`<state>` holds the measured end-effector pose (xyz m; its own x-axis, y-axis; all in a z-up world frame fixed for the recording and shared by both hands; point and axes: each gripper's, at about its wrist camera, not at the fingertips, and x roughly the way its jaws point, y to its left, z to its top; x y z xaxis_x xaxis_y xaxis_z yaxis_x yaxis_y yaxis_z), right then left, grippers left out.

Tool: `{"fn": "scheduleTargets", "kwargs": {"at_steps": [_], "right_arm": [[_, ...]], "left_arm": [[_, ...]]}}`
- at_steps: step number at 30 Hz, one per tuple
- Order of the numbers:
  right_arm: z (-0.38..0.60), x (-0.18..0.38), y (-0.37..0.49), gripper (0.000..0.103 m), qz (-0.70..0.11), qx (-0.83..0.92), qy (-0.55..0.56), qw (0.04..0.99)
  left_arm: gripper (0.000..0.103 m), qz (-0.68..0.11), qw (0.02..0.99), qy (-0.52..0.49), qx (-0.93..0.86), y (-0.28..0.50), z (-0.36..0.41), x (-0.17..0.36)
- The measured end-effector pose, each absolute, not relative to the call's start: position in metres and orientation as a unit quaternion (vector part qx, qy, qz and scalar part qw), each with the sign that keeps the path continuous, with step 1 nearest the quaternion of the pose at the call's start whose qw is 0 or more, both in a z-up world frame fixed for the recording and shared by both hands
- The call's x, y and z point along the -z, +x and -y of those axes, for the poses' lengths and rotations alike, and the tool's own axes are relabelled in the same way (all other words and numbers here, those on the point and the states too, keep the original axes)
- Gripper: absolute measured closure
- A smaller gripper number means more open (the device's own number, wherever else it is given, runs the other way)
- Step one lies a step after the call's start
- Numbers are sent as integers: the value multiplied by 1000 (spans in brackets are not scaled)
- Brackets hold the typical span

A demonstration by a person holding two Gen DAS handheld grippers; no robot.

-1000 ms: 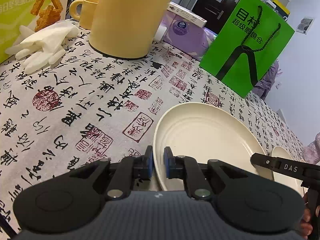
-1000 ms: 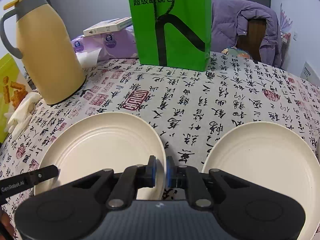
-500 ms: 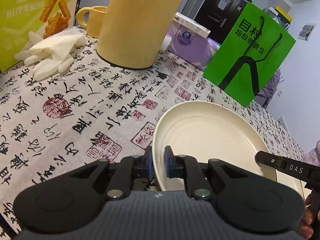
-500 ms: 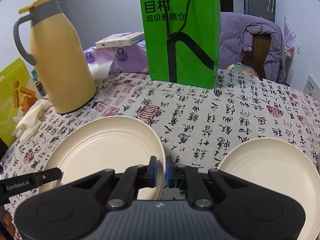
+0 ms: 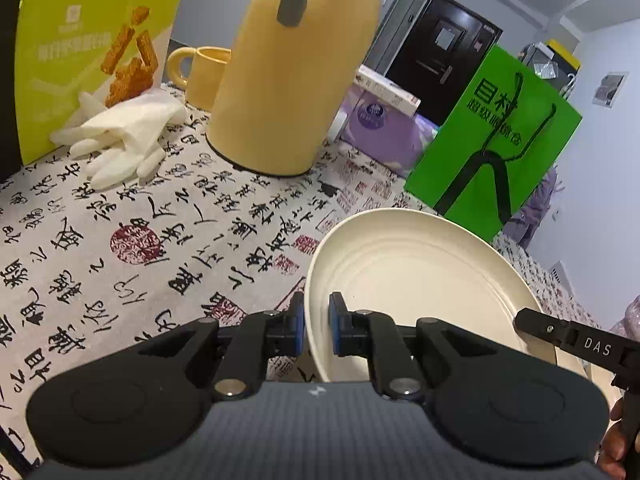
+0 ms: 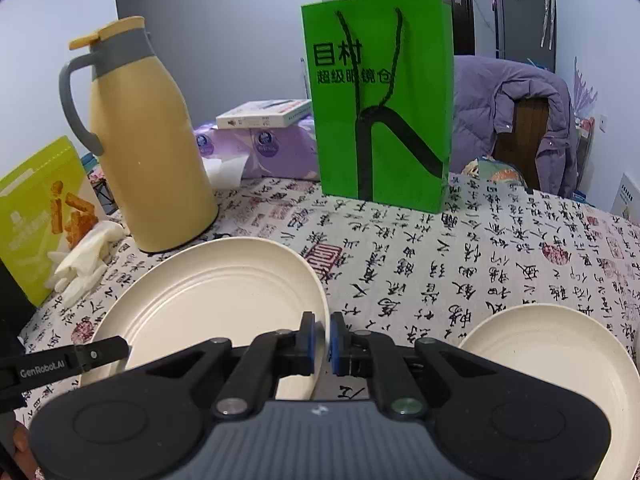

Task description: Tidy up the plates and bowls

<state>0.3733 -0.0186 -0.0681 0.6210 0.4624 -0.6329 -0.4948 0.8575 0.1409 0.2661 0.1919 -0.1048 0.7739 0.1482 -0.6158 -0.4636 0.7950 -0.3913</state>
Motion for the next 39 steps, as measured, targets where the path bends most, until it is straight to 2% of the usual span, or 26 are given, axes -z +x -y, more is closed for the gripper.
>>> {"fn": "scheduleTargets", "kwargs": {"at_steps": [27,39], "right_arm": [[35,18,322,95,-266,-272,-3,925],[52,11,293,95,-250,-265,14,931]], "left_arm": [[90,-209,930,-250,-168,230,-180,61],[90,-204,937,-233,-159,210,-169,48]]}}
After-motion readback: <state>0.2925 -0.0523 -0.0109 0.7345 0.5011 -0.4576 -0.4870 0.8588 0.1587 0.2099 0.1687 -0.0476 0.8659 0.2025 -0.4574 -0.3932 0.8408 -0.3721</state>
